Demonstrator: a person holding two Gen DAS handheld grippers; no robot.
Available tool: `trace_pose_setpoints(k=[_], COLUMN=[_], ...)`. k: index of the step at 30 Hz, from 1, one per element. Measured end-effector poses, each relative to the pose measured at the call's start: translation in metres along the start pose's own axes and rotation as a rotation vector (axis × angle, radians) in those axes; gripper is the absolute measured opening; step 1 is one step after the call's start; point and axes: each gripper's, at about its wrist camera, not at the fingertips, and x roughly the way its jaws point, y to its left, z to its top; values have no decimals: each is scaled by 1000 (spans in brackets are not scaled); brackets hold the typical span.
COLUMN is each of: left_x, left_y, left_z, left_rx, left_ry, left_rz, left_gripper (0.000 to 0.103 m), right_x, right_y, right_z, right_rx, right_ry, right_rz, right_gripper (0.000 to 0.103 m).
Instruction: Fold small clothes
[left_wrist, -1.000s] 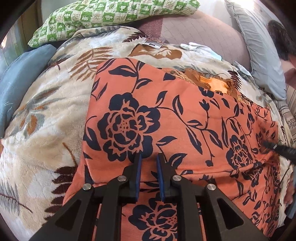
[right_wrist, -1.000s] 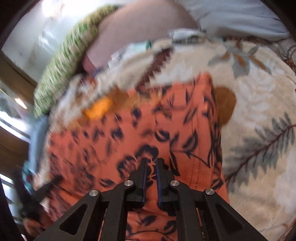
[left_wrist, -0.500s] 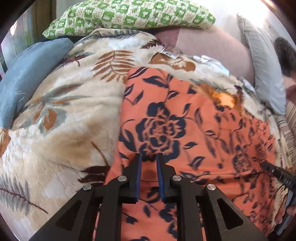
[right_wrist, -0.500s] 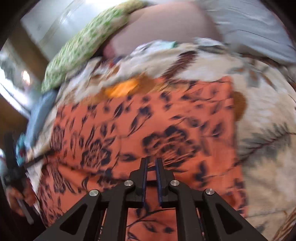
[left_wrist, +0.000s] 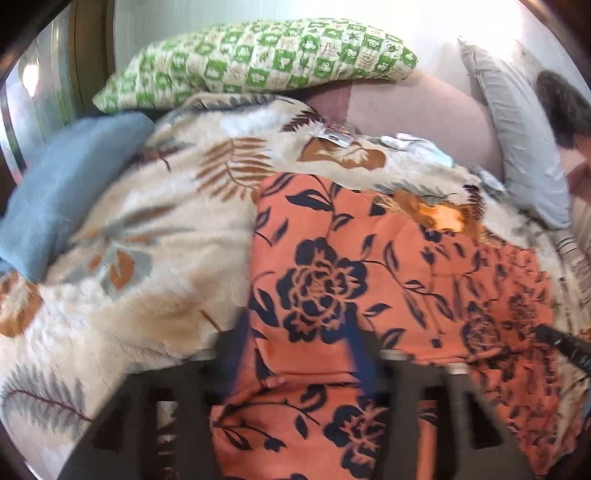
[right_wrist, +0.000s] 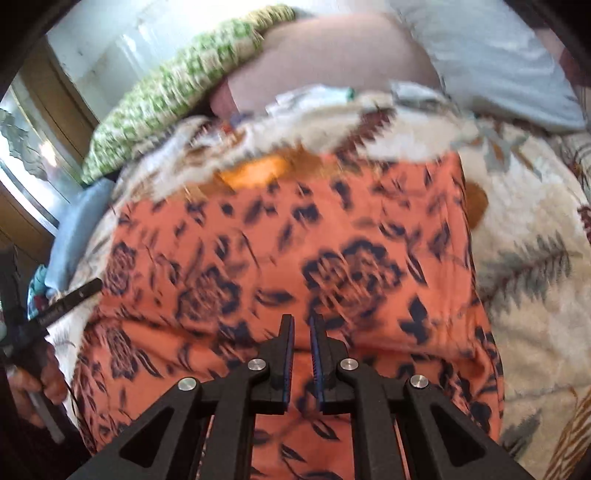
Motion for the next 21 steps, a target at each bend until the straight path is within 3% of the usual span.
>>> trace_pose_setpoints(k=[5,8,13,21], left_x=[35,27,-6,-71], left_y=[2,-4,-15,-56], left_z=[-9,-9,-13,-6], left_rx=[-21,-14,-25,21], left_ry=[130,102,36,-62], left_rz=[53,80,73,60], left_gripper=[65,65,65,65], right_x=[41,31,1,-25], right_y=[6,7,7,32], right_z=[-2,4,9,13], right_rx=[11,14,25,-85], right_ry=[120,118,1,-85], right_rz=[-14,3,74,103], right_gripper=[12,12,12,12])
